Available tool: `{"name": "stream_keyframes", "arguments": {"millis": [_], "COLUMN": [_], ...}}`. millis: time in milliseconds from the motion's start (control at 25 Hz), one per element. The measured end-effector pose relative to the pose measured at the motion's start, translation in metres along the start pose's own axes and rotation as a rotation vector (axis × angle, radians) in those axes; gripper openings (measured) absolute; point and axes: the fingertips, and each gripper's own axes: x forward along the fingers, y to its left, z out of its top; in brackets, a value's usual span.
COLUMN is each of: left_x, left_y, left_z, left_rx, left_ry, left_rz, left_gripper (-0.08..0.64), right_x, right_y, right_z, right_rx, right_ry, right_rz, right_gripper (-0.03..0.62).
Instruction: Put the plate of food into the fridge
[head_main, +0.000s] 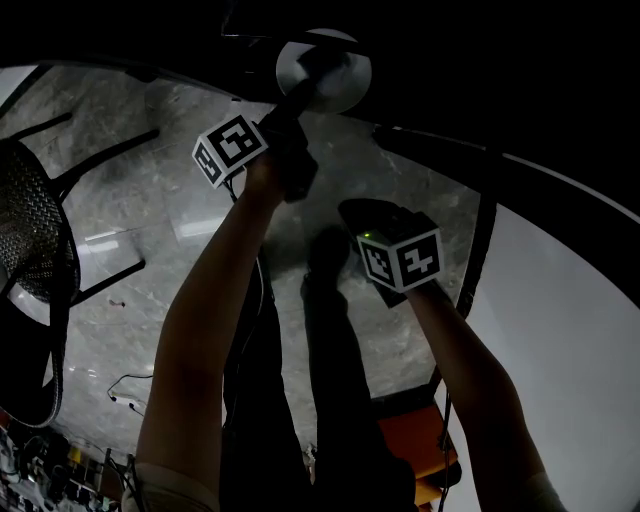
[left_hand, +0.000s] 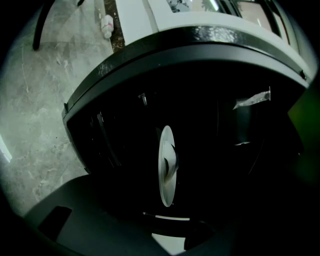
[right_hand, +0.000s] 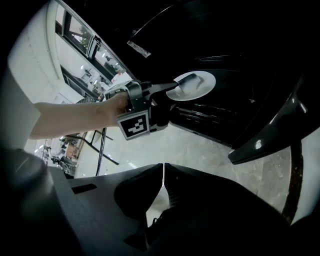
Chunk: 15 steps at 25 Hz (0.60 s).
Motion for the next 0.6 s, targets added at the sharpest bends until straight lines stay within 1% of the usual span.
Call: {"name": "stream_keyframes", "arguments": {"millis": [160,240,360,440,520,600], "left_x": [-0.013,-0.019,-0.023,-0.021,-0.018,-0.014], "left_y": [0.0,0.003,0.008,0.008,0.005,0.003], "left_z": [-0.006,-0.005,-0.014,-0.02,-0.021,-0.02], "left_rx": [0.048,0.07,0.081,0.083,0.082,0.084], "left_ry": [0.026,0.029,0.047,0.064,0.068,0.064], "left_rz": [0.024,0.055,0.099,0.101,0.091,0.09], "left_gripper": [0.196,0.196,0.192,0.141,0.054,0.046], "right_x": [0.001,0.003,0.003,0.003,0.003,0.002], "right_y": [0.004,0.005,0.002,0.001,0.002,0.004], "right_z": [-0.005,-0.008,-0.021,-0.029,-0.032,-0.032], "right_rx": [-0.004,-0.013,-0.005,-0.002,-0.007,-0.014], "right_ry": [0.009,0.018,0.04,0.052,0.055,0.051], "right_rz": [0.008,0.019,0.015,0.009,0.012,0.014], "right_gripper": [0.025,0.025,0.025,0.025,0.025,0.025]}}
